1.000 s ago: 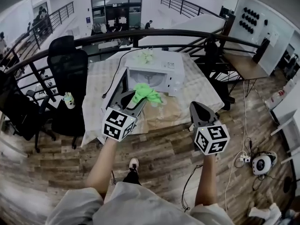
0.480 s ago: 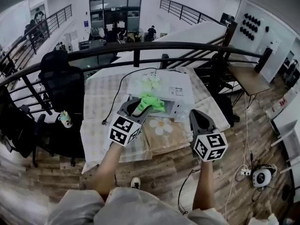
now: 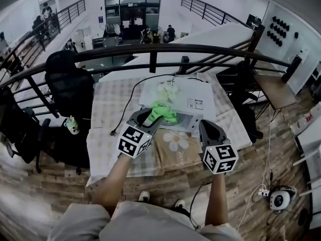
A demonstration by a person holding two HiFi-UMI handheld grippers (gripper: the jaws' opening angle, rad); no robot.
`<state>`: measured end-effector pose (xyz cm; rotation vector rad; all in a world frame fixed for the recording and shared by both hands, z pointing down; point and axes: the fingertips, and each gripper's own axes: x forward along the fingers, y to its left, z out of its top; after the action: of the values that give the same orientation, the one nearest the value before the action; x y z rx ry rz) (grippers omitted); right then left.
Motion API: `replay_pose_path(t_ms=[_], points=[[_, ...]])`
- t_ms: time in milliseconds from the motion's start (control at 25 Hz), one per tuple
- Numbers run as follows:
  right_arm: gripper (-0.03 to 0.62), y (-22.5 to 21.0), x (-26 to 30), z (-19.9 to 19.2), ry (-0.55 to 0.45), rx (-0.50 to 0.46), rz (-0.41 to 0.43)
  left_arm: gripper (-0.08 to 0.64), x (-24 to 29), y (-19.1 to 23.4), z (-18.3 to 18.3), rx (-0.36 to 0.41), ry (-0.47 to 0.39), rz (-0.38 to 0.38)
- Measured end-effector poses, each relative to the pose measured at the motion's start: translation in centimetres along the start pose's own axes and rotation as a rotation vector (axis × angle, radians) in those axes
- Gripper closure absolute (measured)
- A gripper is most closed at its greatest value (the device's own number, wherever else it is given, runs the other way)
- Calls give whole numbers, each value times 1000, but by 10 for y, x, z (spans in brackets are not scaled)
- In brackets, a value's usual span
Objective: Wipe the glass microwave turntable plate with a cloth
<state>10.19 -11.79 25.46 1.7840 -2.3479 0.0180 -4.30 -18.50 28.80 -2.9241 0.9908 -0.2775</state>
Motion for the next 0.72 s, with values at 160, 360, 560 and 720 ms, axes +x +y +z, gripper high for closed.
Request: replay_pose_path(t_ms=[160, 360, 560, 720], points=[[578, -14, 20, -13, 26, -12, 49, 396, 13, 7, -13, -31, 25, 70], [578, -33, 39, -38, 78, -27, 134, 396, 31, 5, -38, -79, 73, 158], [578, -41, 51, -63, 120, -8, 186, 396, 41, -4, -68, -128, 129, 211], [577, -45, 61, -87, 155, -6, 206, 396, 58, -6, -99, -160, 166, 225]])
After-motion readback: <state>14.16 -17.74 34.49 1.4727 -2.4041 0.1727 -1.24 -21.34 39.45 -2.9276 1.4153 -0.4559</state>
